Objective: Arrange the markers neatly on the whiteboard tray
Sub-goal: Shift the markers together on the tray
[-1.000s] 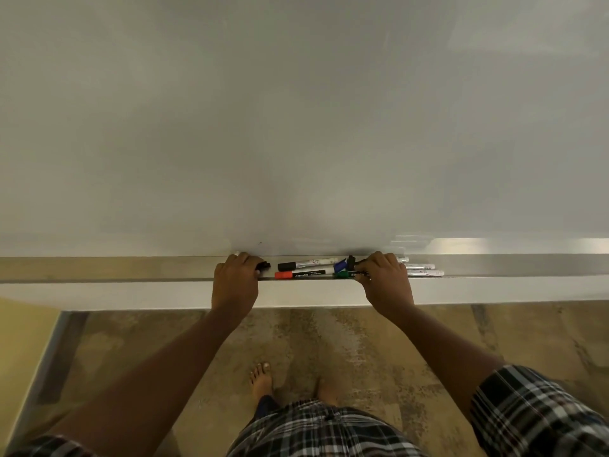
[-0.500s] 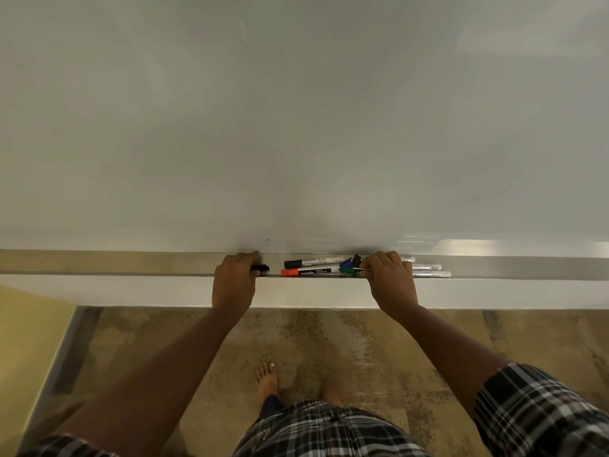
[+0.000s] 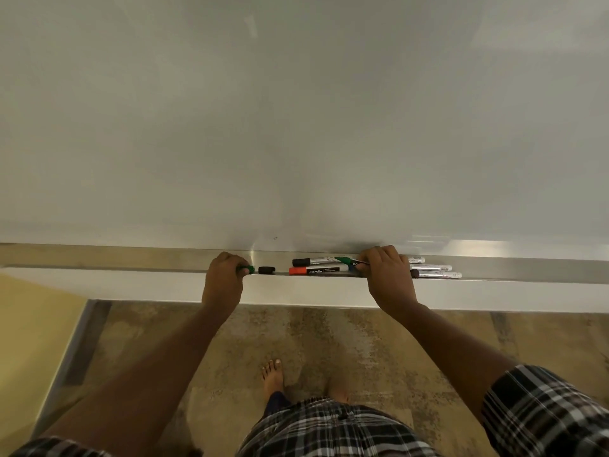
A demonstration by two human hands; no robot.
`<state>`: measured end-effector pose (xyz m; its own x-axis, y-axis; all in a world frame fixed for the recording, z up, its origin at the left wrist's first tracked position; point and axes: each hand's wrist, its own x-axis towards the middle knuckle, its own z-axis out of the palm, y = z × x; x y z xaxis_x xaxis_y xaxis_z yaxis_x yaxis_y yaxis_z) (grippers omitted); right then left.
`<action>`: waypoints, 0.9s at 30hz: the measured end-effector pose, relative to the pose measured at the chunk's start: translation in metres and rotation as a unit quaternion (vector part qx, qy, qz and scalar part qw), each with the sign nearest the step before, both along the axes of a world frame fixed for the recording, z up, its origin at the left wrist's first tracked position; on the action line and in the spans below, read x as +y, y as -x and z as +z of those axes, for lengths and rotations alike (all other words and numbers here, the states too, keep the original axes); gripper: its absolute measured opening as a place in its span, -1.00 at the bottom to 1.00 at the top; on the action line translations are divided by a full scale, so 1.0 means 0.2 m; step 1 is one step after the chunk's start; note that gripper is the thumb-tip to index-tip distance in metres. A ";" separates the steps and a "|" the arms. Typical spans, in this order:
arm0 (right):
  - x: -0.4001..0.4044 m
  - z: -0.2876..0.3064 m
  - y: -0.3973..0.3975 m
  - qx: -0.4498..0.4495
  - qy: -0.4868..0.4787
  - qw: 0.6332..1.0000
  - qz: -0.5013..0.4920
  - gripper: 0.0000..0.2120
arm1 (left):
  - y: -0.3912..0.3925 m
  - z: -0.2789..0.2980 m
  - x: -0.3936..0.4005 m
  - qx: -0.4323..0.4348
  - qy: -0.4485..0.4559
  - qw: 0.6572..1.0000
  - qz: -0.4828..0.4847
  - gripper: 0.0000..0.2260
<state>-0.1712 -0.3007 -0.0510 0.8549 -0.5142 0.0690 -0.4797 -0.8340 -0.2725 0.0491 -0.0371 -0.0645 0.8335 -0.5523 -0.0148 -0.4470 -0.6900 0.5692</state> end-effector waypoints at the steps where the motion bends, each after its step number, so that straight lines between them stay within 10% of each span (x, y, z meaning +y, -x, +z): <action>1: 0.02 0.01 -0.02 -0.004 -0.004 1.000 0.007 -0.88 | 0.00 0.01 0.00 0.001 0.010 1.000 0.001 -0.92; 27: 0.32 0.20 -0.26 -0.108 -0.061 0.983 0.132 -0.79 | 0.19 0.19 -0.19 0.004 0.161 0.974 -0.156 -0.79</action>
